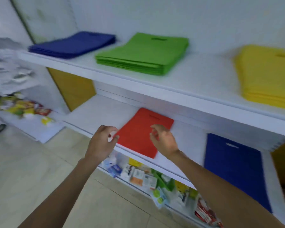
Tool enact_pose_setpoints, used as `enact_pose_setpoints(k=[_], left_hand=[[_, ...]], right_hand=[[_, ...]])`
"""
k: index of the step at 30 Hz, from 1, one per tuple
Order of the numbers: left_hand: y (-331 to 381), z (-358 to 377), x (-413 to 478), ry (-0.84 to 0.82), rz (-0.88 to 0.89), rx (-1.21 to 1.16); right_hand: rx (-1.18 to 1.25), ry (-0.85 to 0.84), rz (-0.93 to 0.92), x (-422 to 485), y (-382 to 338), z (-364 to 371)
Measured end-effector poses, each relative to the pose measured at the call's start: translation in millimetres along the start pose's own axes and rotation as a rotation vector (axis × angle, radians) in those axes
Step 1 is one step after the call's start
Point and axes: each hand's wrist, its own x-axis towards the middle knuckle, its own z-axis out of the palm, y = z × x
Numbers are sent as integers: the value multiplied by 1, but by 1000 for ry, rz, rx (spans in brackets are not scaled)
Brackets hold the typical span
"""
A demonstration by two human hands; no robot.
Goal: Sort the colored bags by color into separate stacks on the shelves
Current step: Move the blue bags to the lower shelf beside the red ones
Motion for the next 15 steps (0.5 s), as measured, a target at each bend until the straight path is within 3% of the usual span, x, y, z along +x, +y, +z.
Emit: enact_pose_setpoints(k=[8,15], left_hand=[[-74,-186,5,255,-13,150],[-94,-255,53,329,23,179]], right_hand=[[26,-37,-336,81,-230,50],[65,85,-456,156,-324,41]])
